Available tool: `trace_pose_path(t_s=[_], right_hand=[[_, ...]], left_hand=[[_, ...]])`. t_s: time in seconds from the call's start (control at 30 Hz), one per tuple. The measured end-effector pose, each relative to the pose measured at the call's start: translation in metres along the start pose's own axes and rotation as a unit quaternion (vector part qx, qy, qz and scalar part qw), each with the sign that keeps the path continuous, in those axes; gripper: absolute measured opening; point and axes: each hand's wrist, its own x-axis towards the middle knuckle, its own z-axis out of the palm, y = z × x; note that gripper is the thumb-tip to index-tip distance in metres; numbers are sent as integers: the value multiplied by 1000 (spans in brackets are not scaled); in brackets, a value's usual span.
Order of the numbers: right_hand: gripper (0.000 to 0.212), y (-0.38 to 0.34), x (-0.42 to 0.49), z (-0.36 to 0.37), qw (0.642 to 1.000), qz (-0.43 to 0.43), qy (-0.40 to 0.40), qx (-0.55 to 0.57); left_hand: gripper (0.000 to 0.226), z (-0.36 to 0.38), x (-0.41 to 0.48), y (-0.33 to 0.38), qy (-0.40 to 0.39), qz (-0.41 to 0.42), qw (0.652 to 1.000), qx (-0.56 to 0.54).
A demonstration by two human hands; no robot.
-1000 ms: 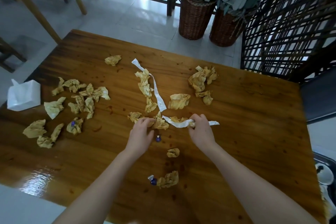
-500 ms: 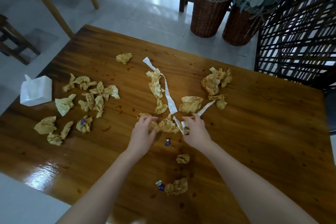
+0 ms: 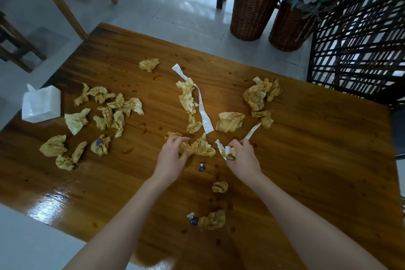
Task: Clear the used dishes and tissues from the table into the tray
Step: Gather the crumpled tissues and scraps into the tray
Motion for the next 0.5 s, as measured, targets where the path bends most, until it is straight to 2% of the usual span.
trace_pose_path(t_s=[0.27, 0.5], right_hand=[[42, 4, -39, -2, 999, -15, -1, 43], [42, -4, -77, 16, 998, -17, -19, 60]], left_hand=[[37, 10, -16, 8, -1, 9, 1000, 6], [41, 14, -39, 2, 30, -4, 999, 21]])
